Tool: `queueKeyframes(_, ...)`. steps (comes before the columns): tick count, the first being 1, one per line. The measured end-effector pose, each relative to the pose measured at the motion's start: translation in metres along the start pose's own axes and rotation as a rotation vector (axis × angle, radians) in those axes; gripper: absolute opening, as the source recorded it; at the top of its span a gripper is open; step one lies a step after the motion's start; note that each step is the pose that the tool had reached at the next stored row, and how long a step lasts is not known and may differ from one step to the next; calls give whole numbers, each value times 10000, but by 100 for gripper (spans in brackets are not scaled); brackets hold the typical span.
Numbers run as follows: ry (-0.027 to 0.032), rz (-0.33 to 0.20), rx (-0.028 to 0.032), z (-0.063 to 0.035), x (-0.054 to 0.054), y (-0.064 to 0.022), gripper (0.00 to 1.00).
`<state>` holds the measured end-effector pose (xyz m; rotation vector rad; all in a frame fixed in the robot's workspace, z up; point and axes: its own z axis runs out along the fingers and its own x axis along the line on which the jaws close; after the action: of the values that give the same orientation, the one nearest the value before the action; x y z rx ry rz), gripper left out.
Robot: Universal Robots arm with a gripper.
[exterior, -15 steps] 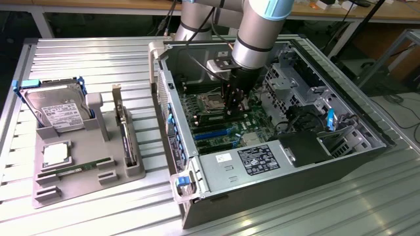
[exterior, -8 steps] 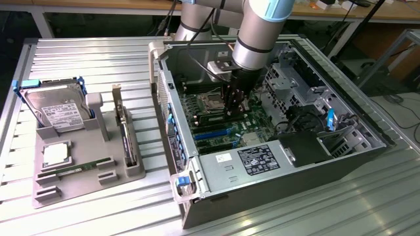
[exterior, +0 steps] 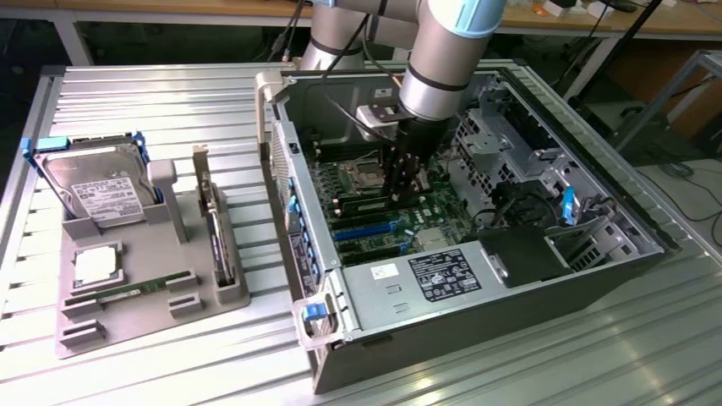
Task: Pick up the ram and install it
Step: 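Insert the ram into the slot, then press down the ram until it locks into place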
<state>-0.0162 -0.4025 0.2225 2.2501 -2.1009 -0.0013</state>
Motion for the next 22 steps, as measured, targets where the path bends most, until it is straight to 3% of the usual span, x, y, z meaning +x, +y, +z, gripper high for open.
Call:
queueKeyframes(3, -3, 2, 1, -266, 10, 2, 26)
queueKeyframes(4, -2, 3, 0, -387, 14, -2, 13)
queueKeyframes(8, -363, -13, 25, -416, 31, -6, 11)
queueKeyframes(10, -488, -18, 34, -416, 36, -8, 11)
queueKeyframes(11, -592, -23, 41, -416, 40, -9, 11)
queueKeyframes(13, -902, -36, 62, -416, 54, -13, 11)
queueKeyframes(16, -907, -234, 66, -408, 48, -63, 11)
queueKeyframes(17, -879, -348, 65, -386, 49, -91, 11)
queueKeyframes(22, -861, -506, 112, -331, 56, -193, 11)
